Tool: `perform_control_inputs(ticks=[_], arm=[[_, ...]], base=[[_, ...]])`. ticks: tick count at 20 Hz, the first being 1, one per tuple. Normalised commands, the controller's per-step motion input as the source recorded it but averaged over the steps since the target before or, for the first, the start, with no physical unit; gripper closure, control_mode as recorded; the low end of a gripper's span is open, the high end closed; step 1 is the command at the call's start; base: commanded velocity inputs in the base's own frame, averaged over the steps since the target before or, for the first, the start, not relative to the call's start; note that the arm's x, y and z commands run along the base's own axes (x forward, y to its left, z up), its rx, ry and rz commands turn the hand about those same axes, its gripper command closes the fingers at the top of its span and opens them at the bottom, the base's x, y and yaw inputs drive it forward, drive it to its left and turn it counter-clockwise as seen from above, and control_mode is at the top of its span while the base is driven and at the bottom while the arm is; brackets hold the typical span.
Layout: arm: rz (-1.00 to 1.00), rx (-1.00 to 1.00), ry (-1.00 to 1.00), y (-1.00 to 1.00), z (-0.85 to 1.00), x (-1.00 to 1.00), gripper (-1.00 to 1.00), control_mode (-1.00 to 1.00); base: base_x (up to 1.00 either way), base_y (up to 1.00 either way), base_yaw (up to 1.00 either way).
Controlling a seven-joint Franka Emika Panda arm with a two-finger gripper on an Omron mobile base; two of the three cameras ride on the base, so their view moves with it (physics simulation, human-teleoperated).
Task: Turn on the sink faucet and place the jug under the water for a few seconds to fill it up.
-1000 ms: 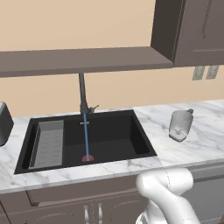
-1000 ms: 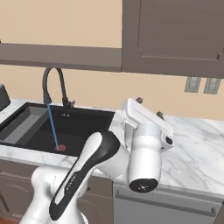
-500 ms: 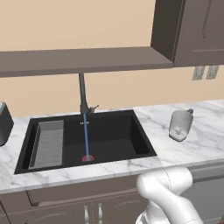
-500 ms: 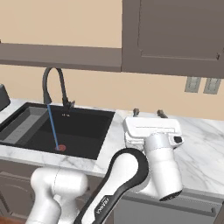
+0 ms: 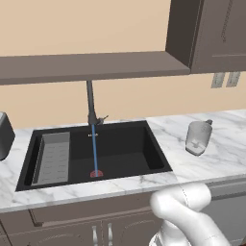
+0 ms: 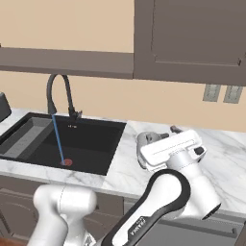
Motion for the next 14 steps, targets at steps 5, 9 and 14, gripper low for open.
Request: perform_control_inputs(ticks=[5, 9, 14], arm=[[0.01, -0.24, 0.0, 0.0, -0.32, 0.27, -1.0, -1.0], [0.07, -0.25, 0.0, 0.01, -0.45, 0.41, -1.0, -1.0], [0.08, -0.15, 0.0, -0.01, -0.42, 0.33, -1.0, -1.0]], base=[[0.0, 0.0, 0.0], [0.0, 0.0, 0.0], [0.0, 0.0, 0.0]])
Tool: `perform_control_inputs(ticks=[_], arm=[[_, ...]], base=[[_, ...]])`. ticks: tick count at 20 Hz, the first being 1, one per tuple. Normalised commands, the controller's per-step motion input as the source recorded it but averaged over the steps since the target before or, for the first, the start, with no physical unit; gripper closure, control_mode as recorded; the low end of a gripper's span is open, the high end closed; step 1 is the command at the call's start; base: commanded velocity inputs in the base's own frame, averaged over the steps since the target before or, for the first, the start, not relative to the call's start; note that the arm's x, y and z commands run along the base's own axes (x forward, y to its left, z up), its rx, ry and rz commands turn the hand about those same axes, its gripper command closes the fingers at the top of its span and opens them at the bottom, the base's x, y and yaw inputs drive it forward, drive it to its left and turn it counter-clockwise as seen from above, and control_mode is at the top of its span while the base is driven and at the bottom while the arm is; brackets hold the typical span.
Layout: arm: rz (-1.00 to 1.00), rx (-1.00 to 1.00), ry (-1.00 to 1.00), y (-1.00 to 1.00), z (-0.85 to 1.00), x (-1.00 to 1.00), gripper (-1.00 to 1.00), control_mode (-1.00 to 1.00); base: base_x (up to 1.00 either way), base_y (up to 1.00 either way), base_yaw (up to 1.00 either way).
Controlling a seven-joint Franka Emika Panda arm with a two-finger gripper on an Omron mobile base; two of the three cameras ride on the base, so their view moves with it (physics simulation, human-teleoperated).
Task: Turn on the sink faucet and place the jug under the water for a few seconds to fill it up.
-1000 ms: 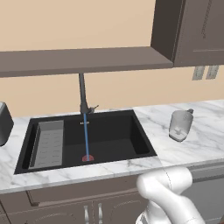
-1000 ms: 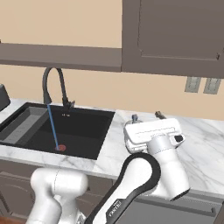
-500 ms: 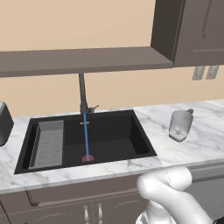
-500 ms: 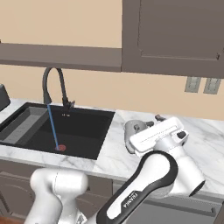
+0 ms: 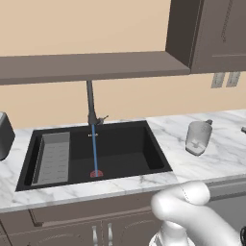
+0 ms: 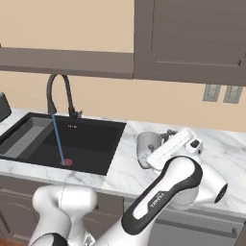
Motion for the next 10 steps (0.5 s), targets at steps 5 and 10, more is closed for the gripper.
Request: perform_control_inputs(ticks=[5, 10], arm=[[0.08, -0.09, 0.0, -0.05, -0.3, 0.27, -1.0, -1.0], [0.09, -0.08, 0.0, 0.0, -0.24, 0.39, -1.0, -1.0]], base=[[0.0, 0.0, 0.0], [0.0, 0.0, 0.0]])
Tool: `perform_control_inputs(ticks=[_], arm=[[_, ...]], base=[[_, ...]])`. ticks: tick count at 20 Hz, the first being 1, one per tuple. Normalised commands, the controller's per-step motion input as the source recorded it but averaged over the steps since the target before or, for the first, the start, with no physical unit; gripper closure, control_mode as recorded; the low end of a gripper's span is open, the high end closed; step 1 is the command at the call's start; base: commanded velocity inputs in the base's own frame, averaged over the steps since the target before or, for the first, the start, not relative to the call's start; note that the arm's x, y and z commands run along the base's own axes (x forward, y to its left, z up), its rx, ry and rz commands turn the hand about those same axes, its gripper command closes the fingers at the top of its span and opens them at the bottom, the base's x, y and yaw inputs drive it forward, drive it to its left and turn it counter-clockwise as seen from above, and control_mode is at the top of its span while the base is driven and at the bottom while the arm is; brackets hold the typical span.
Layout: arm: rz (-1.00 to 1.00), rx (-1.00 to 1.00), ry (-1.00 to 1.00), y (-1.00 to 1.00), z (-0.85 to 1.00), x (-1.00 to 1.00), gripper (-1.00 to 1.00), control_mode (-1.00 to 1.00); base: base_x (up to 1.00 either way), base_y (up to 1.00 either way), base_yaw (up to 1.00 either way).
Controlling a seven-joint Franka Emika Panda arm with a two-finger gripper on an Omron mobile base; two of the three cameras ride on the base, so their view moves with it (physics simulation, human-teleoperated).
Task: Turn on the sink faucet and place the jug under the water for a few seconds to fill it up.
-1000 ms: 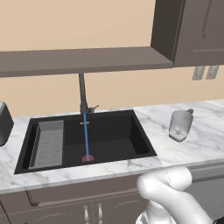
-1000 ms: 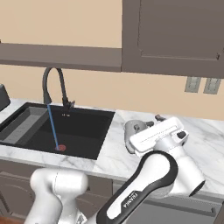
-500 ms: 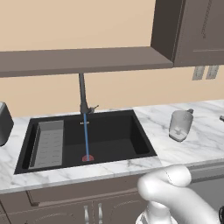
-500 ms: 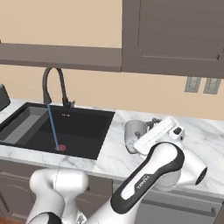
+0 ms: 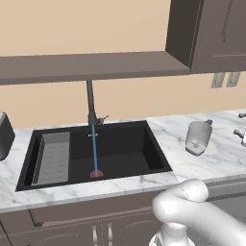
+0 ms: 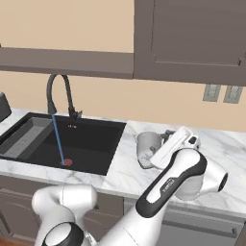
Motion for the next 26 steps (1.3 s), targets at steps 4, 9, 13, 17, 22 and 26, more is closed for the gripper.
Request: perform_control_inputs(ticks=[4, 9, 13, 17, 22, 26], arm=[[0.13, -0.09, 0.0, 0.0, -0.23, 0.35, -1.0, -1.0], [0.13, -0.06, 0.0, 0.0, -0.2, 0.27, -1.0, -1.0], [0.01, -0.02, 0.0, 0.0, -0.03, 0.2, -1.0, -1.0], [0.0, 0.0, 0.0, -0.05, -0.03, 0.22, -1.0, -1.0], [0.01, 0.0, 0.0, 0.0, -0.04, 0.21, -1.0, -1.0], [0.03, 0.0, 0.0, 0.0, -0.12, 0.16, -1.0, -1.0]], base=[[0.0, 0.0, 0.0], [0.0, 0.0, 0.0], [0.0, 0.0, 0.0], [0.0, 0.0, 0.0], [0.0, 0.0, 0.0], [0.0, 0.0, 0.0]])
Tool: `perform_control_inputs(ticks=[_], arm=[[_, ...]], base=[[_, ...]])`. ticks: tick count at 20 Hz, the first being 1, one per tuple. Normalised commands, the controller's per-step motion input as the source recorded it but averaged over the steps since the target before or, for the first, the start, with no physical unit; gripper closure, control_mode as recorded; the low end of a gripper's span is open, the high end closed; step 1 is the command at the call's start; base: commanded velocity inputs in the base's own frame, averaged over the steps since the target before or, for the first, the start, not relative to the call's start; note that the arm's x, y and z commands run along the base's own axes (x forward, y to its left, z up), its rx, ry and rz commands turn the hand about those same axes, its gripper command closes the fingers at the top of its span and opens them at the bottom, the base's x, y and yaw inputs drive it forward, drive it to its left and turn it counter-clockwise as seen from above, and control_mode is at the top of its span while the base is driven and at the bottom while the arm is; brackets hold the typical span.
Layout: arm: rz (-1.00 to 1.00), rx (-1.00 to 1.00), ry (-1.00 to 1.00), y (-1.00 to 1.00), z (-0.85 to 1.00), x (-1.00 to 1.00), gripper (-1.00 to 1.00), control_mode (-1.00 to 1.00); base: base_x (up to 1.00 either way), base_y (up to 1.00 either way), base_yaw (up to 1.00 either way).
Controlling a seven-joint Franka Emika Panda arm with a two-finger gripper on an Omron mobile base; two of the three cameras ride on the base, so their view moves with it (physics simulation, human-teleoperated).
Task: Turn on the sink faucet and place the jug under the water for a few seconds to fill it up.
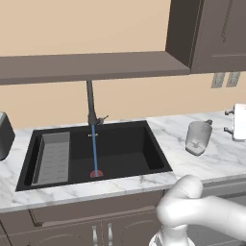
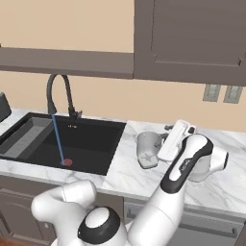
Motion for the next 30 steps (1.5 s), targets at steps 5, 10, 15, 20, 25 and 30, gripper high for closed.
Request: perform_control_inputs(ticks=[5, 10, 15, 20, 25, 30], arm=[[0.05, 0.0, 0.0, 0.0, -0.18, 0.12, -1.0, -1.0], [0.04, 0.0, 0.0, 0.0, -0.19, 0.16, -1.0, -1.0], [0.04, 0.0, 0.02, 0.0, -0.16, 0.22, -1.0, -1.0], [0.08, -0.03, 0.01, 0.0, -0.2, 0.2, -1.0, -1.0], [0.1, -0.03, 0.0, -0.02, -0.19, 0.12, -1.0, -1.0], [0.07, 0.0, 0.0, -0.08, -0.11, 0.07, -1.0, -1.0]], base=[[0.0, 0.0, 0.0], [0.0, 0.0, 0.0], [0.0, 0.0, 0.0], [0.0, 0.0, 0.0], [0.0, 0.0, 0.0], [0.0, 0.0, 0.0]])
